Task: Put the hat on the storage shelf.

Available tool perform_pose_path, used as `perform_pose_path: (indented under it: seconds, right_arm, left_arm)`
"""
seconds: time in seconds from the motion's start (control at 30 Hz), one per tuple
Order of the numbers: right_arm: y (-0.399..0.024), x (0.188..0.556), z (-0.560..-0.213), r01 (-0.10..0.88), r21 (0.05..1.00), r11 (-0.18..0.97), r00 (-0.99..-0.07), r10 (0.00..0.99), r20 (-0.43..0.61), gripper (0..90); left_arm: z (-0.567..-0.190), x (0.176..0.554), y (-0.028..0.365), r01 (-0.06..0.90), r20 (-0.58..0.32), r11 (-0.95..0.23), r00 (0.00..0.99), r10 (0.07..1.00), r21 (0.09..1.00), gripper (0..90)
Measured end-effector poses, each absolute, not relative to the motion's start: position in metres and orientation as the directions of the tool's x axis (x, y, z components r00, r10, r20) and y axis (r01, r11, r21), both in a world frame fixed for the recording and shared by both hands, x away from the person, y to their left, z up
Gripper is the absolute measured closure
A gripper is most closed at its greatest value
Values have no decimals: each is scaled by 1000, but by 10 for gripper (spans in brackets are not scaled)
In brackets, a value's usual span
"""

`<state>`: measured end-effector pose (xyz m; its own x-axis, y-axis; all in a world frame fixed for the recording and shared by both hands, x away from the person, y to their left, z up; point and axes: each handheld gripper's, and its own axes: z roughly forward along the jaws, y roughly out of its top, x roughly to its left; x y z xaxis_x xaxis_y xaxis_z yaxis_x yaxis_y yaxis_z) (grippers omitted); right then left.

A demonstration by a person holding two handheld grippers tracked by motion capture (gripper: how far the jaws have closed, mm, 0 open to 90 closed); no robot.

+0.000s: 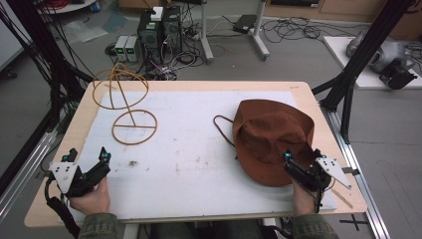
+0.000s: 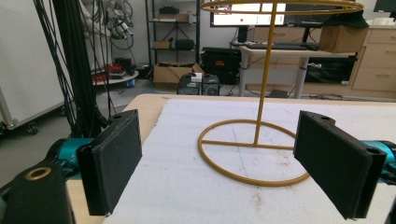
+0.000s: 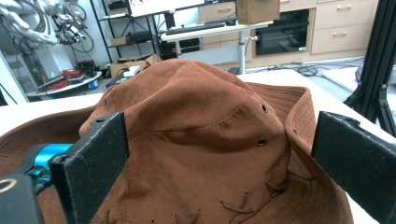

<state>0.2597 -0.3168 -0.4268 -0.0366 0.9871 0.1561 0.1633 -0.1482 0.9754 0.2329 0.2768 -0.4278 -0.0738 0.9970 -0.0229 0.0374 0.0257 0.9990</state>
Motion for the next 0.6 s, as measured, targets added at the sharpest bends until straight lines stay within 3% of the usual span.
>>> perform_pose_path:
  seconds: [0.6]
  right_arm:
    - [-317, 260, -427, 159, 976, -150, -35, 987, 158, 33]
  left_arm:
    - [-428, 233, 277, 37, -25, 28, -74, 997, 999, 156]
